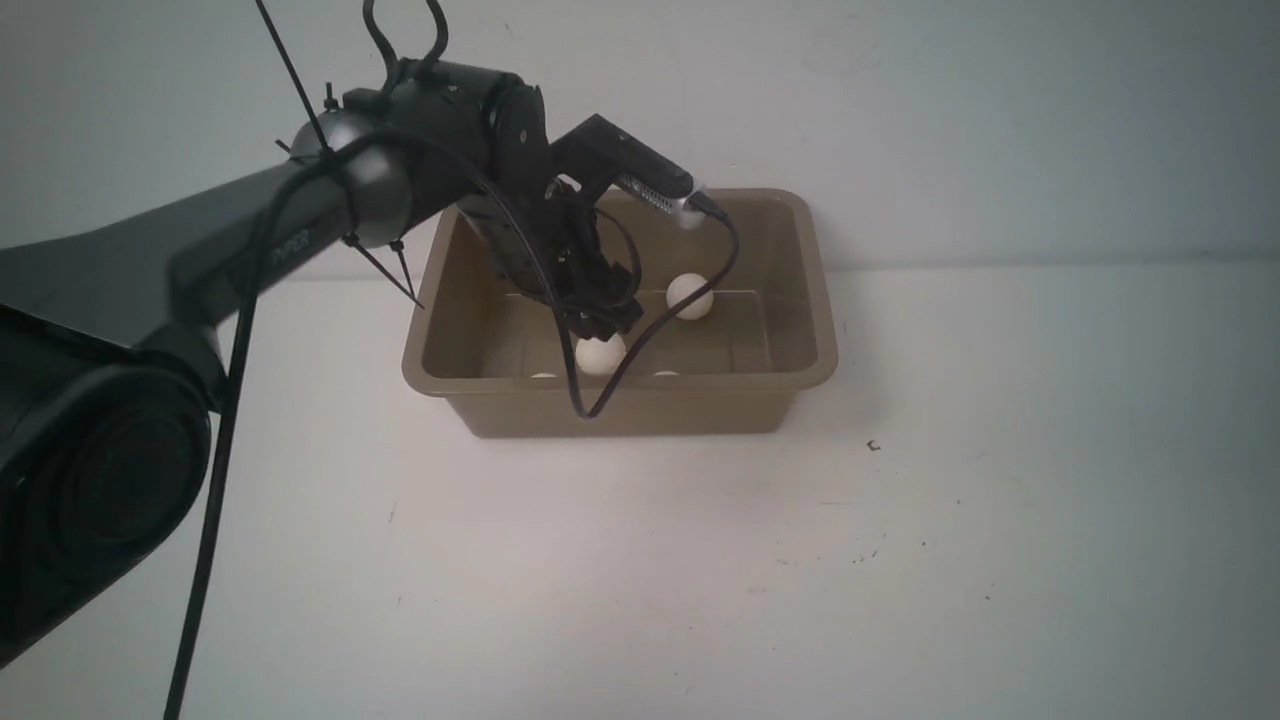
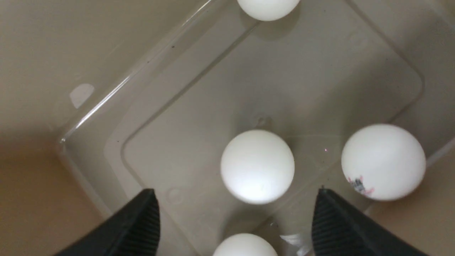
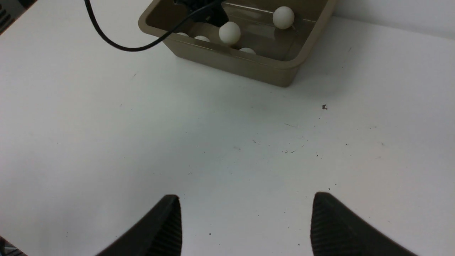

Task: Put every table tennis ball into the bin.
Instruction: Use the left arm to put the table tennis ball into the box, then use the left arm to clamp the table tennis ball closest to it

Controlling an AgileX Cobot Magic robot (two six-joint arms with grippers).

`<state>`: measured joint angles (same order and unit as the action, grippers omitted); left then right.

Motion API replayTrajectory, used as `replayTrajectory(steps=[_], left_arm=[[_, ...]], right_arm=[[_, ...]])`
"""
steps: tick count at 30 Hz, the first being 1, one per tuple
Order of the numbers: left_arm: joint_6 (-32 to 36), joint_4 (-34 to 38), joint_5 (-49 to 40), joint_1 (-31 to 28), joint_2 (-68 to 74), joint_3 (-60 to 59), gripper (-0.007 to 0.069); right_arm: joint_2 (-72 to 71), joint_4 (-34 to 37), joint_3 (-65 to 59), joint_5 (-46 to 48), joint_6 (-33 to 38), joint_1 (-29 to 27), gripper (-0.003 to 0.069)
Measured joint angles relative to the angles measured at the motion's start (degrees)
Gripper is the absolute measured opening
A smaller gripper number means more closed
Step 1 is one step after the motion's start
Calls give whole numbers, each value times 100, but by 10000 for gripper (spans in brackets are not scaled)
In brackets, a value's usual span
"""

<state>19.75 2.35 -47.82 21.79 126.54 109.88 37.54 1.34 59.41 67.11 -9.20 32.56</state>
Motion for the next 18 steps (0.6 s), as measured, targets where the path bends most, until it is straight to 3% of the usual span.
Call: replayTrajectory(steps=[3, 10, 15, 18], left_arm=[[136, 0, -146, -7, -221, 0, 512], [511, 405, -422, -574, -1491, 0, 394], [1400, 1363, -902, -1973, -2431, 53, 339], [2593, 2292, -1671, -2888, -2523, 8, 334]], right_arm=[[0, 0, 0, -5, 6, 0, 442], [0, -36, 0, -32, 170, 0, 442], [0, -333, 0, -175, 328, 0, 442], [0, -527, 0, -181, 384, 0, 442]])
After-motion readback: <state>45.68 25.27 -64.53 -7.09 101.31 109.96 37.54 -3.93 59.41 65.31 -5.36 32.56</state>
